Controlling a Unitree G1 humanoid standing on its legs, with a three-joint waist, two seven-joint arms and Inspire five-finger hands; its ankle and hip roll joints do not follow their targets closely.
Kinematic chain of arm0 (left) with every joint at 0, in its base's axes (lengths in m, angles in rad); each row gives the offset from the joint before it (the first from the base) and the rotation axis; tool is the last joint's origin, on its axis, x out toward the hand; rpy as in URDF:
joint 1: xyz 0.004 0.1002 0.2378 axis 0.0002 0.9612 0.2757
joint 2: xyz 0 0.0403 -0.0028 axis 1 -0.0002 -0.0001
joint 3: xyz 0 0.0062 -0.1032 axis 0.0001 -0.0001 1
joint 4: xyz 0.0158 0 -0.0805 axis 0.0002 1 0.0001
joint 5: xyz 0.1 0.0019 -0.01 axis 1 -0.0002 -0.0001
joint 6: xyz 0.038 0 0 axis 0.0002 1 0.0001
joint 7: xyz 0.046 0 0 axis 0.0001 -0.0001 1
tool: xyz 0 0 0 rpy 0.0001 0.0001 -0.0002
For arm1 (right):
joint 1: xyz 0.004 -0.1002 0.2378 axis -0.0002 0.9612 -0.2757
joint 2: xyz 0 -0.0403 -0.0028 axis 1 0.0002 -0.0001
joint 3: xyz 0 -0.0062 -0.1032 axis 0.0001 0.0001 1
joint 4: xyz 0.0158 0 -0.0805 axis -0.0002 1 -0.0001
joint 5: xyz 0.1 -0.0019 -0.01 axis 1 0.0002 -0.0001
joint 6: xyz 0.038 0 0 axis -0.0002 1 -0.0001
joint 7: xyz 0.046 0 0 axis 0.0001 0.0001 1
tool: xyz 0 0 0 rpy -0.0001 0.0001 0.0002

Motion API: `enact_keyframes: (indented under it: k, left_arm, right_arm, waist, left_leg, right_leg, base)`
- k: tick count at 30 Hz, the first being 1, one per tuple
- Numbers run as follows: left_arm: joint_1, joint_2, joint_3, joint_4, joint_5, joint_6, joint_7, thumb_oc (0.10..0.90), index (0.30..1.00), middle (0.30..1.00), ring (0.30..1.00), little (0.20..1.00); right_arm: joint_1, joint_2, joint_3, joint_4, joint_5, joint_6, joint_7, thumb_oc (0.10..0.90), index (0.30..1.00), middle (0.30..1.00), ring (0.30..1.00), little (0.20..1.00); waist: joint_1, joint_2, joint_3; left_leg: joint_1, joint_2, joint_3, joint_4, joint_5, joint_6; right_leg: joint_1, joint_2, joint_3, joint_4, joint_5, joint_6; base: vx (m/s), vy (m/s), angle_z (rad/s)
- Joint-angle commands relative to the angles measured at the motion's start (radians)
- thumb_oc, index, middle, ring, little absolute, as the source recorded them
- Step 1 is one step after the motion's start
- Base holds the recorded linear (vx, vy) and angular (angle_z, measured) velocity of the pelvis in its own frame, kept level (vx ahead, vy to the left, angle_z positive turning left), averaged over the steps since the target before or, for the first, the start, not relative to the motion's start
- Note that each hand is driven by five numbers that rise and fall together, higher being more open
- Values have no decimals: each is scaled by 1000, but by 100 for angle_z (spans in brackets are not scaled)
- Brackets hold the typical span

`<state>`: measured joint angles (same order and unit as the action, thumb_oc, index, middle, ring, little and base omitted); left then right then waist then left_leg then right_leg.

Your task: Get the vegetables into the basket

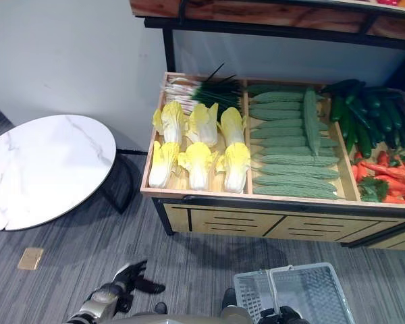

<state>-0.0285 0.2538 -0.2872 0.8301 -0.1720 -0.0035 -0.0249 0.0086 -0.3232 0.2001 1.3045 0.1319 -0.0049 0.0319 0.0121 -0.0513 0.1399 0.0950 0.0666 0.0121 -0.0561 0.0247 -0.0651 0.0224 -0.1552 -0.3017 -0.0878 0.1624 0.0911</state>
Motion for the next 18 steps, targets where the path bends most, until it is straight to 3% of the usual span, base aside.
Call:
enact_keyframes:
  k: [1, 6, 13, 16, 17, 18]
  left_arm:
    - [-59, 54, 20, -158, -97, -61, -3, 900, 1000, 1000, 1000, 1000]
    - [88, 145, 177, -622, -197, -88, -59, 900, 1000, 1000, 1000, 1000]
    - [120, 188, 277, -887, -182, -116, -50, 900, 1000, 1000, 1000, 1000]
    - [108, 244, 329, -979, -101, -132, -28, 900, 1000, 1000, 1000, 1000]
    - [62, 351, 370, -997, 50, -134, 4, 900, 1000, 1000, 1000, 1000]
    - [60, 352, 370, -997, 52, -134, 5, 900, 1000, 1000, 1000, 1000]
  right_arm:
    - [-35, -13, -3, 25, -7, -23, 0, 400, 300, 300, 300, 300]
    - [-29, -24, -56, 23, -18, -22, 12, 400, 300, 300, 300, 300]
    - [-21, -5, -40, 34, -31, -19, 32, 400, 300, 300, 300, 300]
    - [-14, 2, -25, 24, -33, -23, 37, 400, 300, 300, 300, 300]
    - [-14, -1, -11, 15, -38, -25, 46, 400, 300, 300, 300, 300]
    - [-15, 1, -12, 15, -38, -25, 46, 400, 300, 300, 300, 300]
  waist:
    - [19, -6, 8]
    - [41, 9, 11]
    - [47, 15, -3]
    - [44, 17, -13]
    - [39, 24, -21]
    - [39, 21, -21]
  left_leg:
    - [-37, 14, 5, 20, -9, -28]
    - [-40, 34, -13, 18, 1, -43]
    - [-20, 49, -6, 7, 2, -50]
    - [-9, 54, 1, -3, 2, -54]
    - [8, 60, 11, -8, -6, -58]
    - [4, 58, 11, -8, -1, -57]
  right_leg:
    - [12, -90, 13, 15, -18, 117]
    - [34, -73, -5, 8, -39, 104]
    - [49, -59, -5, 2, -51, 94]
    - [55, -53, 2, 1, -57, 91]
    - [62, -45, 9, 2, -66, 91]
    - [59, -47, 10, 1, -61, 90]
  base:
    - [-56, -95, 19]
    - [-30, -96, 12]
    - [2, -26, 2]
    - [13, -7, -1]
    - [21, -12, -4]
    - [0, 0, 0]
